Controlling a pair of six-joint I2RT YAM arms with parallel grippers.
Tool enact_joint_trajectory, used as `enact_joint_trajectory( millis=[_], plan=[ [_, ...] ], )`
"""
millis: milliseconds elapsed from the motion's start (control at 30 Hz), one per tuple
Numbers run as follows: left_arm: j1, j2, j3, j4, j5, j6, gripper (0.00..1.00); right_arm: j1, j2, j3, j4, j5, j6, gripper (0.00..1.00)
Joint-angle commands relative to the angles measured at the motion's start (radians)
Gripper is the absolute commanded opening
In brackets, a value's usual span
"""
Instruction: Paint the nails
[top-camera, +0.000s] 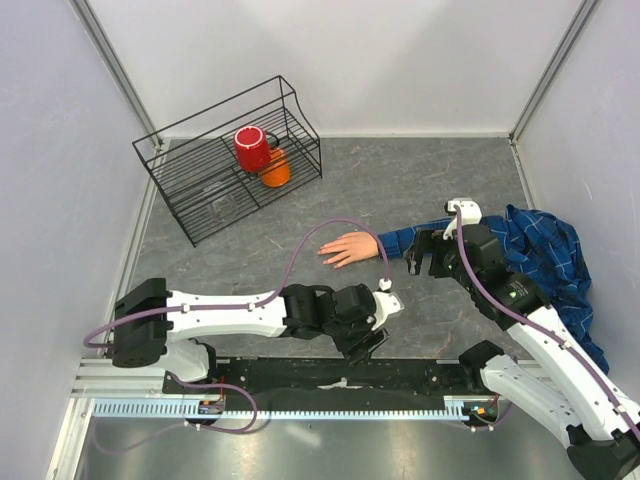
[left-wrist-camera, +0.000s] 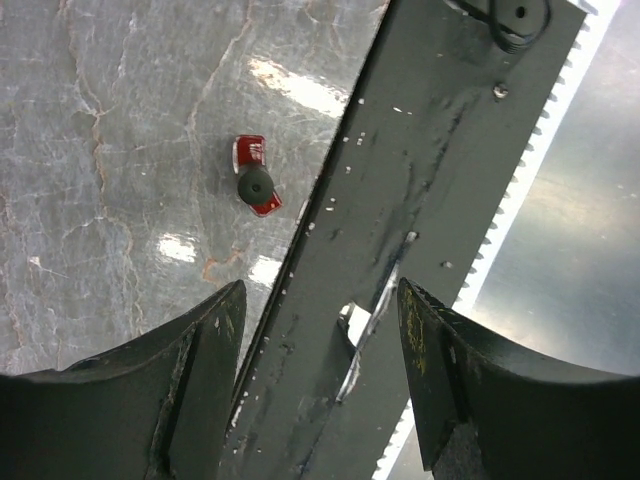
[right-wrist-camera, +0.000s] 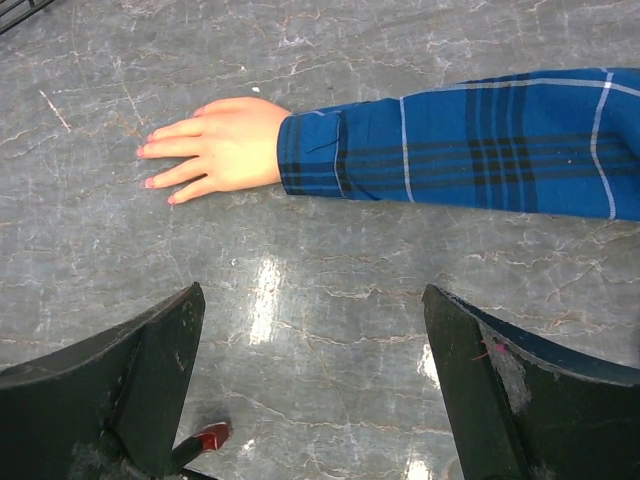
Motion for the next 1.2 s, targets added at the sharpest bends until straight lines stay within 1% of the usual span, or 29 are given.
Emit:
enact_joint_trajectory(
  millis=[0,33,100,200,233,300,367,400,433,533,633,667,700,800,833,867,900,967,1000,1033,1100,1167],
  plan=[
    [-0.016,0.032,0.048,0.043,-0.067,-0.024,0.68,-0.001,0.0,0.001,0.021,-0.016,0.019,0.98],
    [-0.016,0.043,0.052,0.044,-0.07,-0.021,0.68,-0.001,0.003,-0.001,0.019,-0.018,0.019,0.98],
    [-0.017,0.054,0.065,0.05,-0.122,-0.012,0.68,-0.001,0.008,-0.001,0.021,-0.018,0.019,0.98],
    [-0.017,0.086,0.089,0.06,-0.155,0.002,0.65,-0.001,0.006,0.001,0.021,-0.009,0.028,0.98],
    [-0.016,0.095,0.097,0.06,-0.164,0.002,0.6,-0.001,0.002,0.002,0.021,0.001,0.032,0.98],
    [-0.016,0.118,0.117,0.046,-0.199,-0.004,0.55,-0.002,-0.003,0.001,0.013,0.031,0.075,0.98],
    [-0.016,0.1,0.102,0.053,-0.218,-0.019,0.54,-0.001,0.002,0.001,-0.014,0.054,0.117,0.98],
    [-0.014,0.085,0.092,0.072,-0.225,-0.025,0.54,0.001,0.009,-0.005,-0.022,0.048,0.146,0.98],
    [-0.011,0.071,0.082,0.081,-0.228,-0.028,0.59,-0.001,0.017,-0.011,-0.028,0.038,0.157,0.98],
    [-0.007,0.002,0.045,0.104,-0.245,-0.047,0.63,0.01,0.036,-0.03,-0.06,0.01,0.198,0.98],
    [0.01,-0.101,-0.021,0.154,-0.247,-0.074,0.65,0.079,0.043,-0.036,-0.085,0.031,0.238,0.98],
    [0.018,-0.127,-0.059,0.17,-0.241,-0.081,0.66,0.114,0.046,-0.036,-0.088,0.039,0.247,0.98],
    [0.029,-0.179,-0.078,0.188,-0.213,-0.084,0.66,0.134,0.057,-0.037,-0.093,0.048,0.252,0.98],
    [0.075,-0.257,-0.135,0.233,-0.161,-0.107,0.67,0.215,0.101,-0.037,-0.094,0.082,0.276,0.98],
    [0.096,-0.27,-0.144,0.248,-0.147,-0.113,0.67,0.24,0.115,-0.036,-0.094,0.106,0.295,0.98],
    [0.105,-0.28,-0.161,0.256,-0.129,-0.111,0.67,0.296,0.131,-0.031,-0.1,0.126,0.308,0.98],
    [0.111,-0.285,-0.162,0.26,-0.077,-0.108,0.68,0.323,0.152,-0.021,-0.106,0.155,0.327,0.98],
    [0.115,-0.256,-0.146,0.262,-0.014,-0.087,0.68,0.378,0.151,-0.014,-0.12,0.209,0.374,0.98],
    [0.116,-0.239,-0.135,0.259,0.044,-0.081,0.68,0.383,0.135,-0.017,-0.122,0.214,0.388,0.98],
    [0.115,-0.195,-0.126,0.257,0.069,-0.073,0.68,0.383,0.128,-0.019,-0.126,0.212,0.402,0.98],
    [0.113,-0.152,-0.104,0.254,0.088,-0.07,0.65,0.383,0.099,-0.025,-0.143,0.228,0.448,0.98],
    [0.102,-0.098,-0.083,0.248,0.063,-0.067,0.62,0.383,0.082,-0.025,-0.195,0.278,0.498,0.98]
  ],
)
